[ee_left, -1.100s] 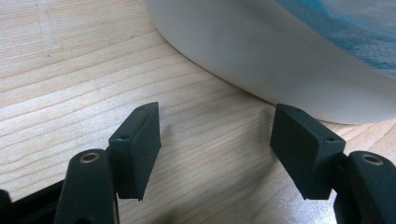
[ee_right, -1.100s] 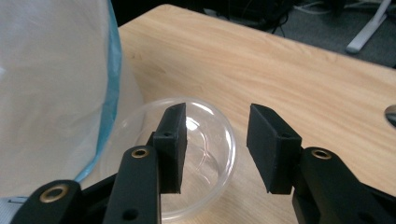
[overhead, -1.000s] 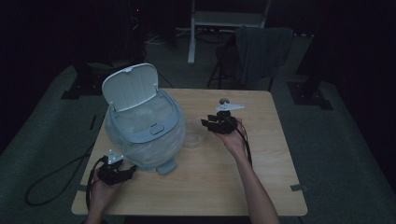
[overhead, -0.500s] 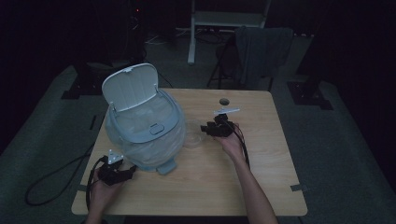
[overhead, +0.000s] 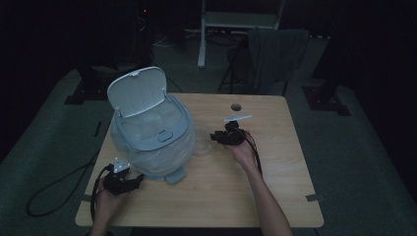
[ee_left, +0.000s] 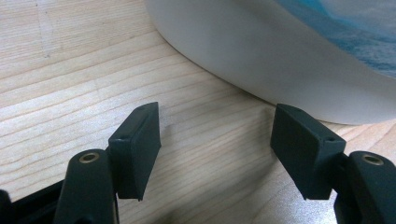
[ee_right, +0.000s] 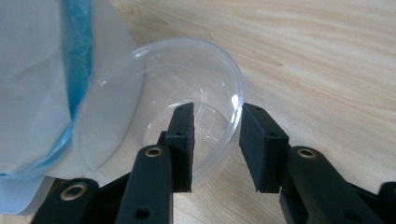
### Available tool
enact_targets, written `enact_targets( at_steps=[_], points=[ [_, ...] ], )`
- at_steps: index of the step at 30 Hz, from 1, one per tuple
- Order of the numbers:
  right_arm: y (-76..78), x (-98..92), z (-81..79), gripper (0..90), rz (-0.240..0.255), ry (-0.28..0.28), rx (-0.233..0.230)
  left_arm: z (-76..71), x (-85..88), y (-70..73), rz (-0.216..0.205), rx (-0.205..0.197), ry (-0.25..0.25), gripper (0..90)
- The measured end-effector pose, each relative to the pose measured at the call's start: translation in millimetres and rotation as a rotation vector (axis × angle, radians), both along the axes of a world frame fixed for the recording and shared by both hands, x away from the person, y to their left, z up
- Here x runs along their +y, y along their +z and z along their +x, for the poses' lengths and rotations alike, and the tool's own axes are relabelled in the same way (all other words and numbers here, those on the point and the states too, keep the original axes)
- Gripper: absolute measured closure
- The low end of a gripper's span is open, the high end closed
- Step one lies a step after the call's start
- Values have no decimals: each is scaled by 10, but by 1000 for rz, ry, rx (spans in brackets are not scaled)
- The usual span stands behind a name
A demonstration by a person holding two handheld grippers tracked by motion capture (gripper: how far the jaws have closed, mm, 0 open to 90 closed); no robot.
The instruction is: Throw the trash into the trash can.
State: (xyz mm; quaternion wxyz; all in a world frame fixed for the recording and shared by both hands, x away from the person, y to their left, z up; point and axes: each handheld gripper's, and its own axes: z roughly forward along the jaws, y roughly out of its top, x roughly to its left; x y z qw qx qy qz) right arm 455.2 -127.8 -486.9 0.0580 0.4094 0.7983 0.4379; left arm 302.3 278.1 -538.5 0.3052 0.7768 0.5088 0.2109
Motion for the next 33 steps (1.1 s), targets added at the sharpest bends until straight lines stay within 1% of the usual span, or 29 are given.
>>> enact_targets(
  at_steps=[1, 2, 3, 4, 5, 6, 7, 8, 9, 11, 14, 17, 18, 19, 20, 21, 22, 24, 27, 28, 29, 31, 33],
  points=[
    [0, 0, 0, 661, 0, 0, 0, 0, 0, 0, 0, 0, 0, 339],
    [24, -3, -13, 665, 7, 0, -10, 0, 0, 0, 0, 0, 0, 339],
    [47, -5, -24, 685, 23, 7, -15, 0, -1, 0, 0, 0, 1, 338],
    [74, 5, -37, 685, 50, 24, -16, 1, -1, 0, 0, 0, 0, 338],
    [93, 24, -45, 684, 55, 38, -14, 1, -1, 0, 0, 0, 0, 338],
    [105, 45, -48, 683, 45, 42, -16, 0, -1, 0, 0, 0, 0, 338],
    [117, 76, -55, 673, 18, 28, -31, 0, -1, 0, 0, 0, 0, 338],
    [125, 91, -49, 648, 7, 7, -42, 0, -1, 0, 0, 0, 0, 338],
    [124, 85, -30, 624, 13, -11, -40, -1, 0, 0, 0, 0, 0, 338],
    [105, 61, 14, 593, 3, -65, -43, -1, 0, 0, 0, 0, -1, 338],
    [36, 9, 90, 556, 33, -80, 8, 0, 0, 0, 0, 0, -1, 338],
    [-74, -29, 178, 533, 85, -71, 99, 1, 0, 1, 0, 1, -1, 338],
    [-98, -34, 191, 531, 92, -66, 115, 1, 0, 1, 0, 1, -1, 338],
    [-132, -33, 208, 525, 111, -55, 146, 1, 0, 1, 0, 1, 0, 338],
    [-145, -38, 212, 567, 134, -48, 158, 1, 0, 1, 0, 1, 0, 338],
    [-143, -41, 209, 617, 144, -39, 159, 1, 0, 1, 0, 1, 0, 338],
    [-131, -29, 196, 615, 136, -31, 150, 1, 0, 1, 0, 1, -1, 338],
    [-78, 3, 156, 635, 91, -32, 111, 1, 0, 0, 0, 0, -1, 338],
    [23, 11, 101, 698, 76, -43, 50, 2, -1, 0, 0, 0, 0, 338],
    [70, 17, 76, 707, 73, -38, 28, 2, -1, 1, 1, 0, 0, 338],
    [95, 25, 59, 715, 69, -32, 16, 2, -1, 1, 1, 1, 0, 338],
    [156, 62, 15, 731, 45, -11, -24, 3, -1, 1, 1, 1, 0, 337],
    [204, 115, -28, 751, 10, 3, -65, 3, 0, 0, 0, 0, -1, 338]
  ],
)
